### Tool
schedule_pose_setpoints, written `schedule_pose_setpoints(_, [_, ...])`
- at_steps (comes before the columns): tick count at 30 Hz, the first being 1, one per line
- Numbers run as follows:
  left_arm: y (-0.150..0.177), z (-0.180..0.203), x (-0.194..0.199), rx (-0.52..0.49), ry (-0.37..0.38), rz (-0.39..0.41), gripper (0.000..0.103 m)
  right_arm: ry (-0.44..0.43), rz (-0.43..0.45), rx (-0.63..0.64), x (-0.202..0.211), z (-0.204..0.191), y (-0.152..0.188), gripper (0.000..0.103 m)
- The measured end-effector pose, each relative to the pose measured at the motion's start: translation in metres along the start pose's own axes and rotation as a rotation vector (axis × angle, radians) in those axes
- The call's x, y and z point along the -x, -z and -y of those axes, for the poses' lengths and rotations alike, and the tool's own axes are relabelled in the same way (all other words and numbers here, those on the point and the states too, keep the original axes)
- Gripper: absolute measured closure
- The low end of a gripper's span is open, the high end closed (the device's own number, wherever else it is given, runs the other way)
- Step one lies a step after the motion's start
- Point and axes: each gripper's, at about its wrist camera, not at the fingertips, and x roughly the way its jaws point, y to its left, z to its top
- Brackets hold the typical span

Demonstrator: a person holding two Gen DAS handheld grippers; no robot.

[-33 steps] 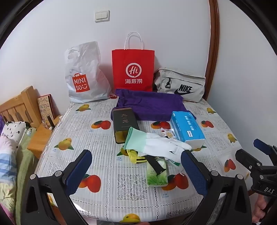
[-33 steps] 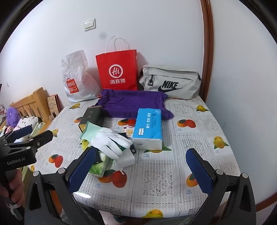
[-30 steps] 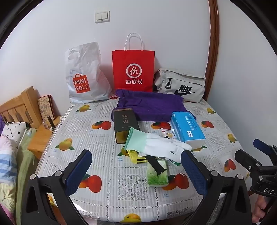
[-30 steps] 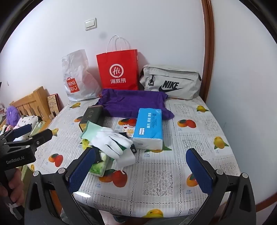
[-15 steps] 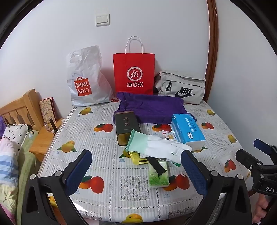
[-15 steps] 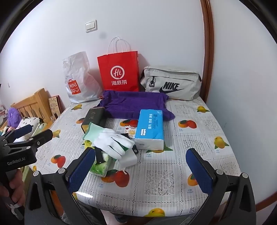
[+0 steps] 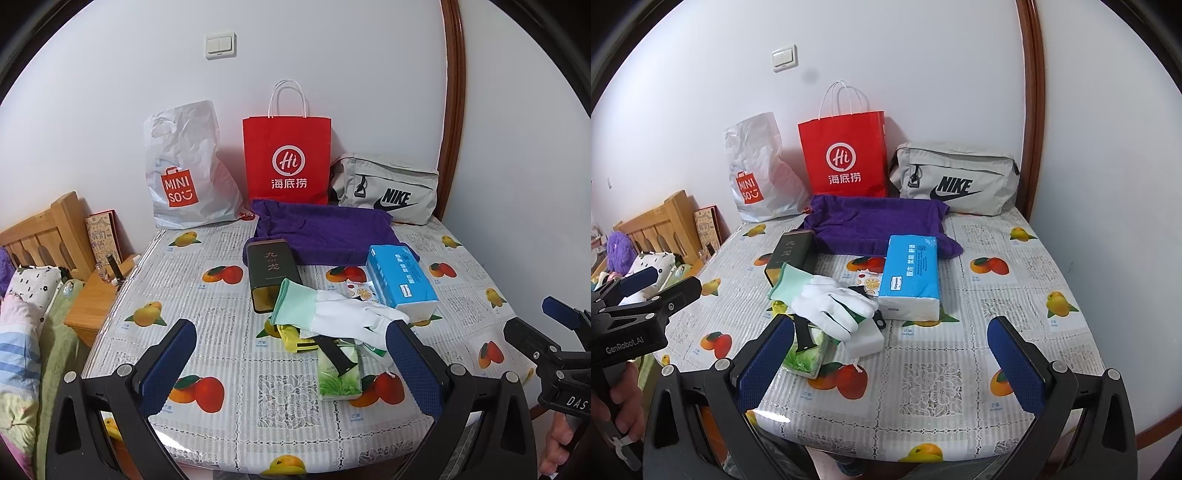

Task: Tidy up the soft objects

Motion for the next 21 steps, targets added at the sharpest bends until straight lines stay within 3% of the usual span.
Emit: schedule_pose_setpoints(21, [-0.0018, -0.0038, 0.0071, 0.003, 0.002, 0.008, 0.000, 0.000, 0.003, 0.002, 0.0012, -0.0005, 0.0000, 0.000])
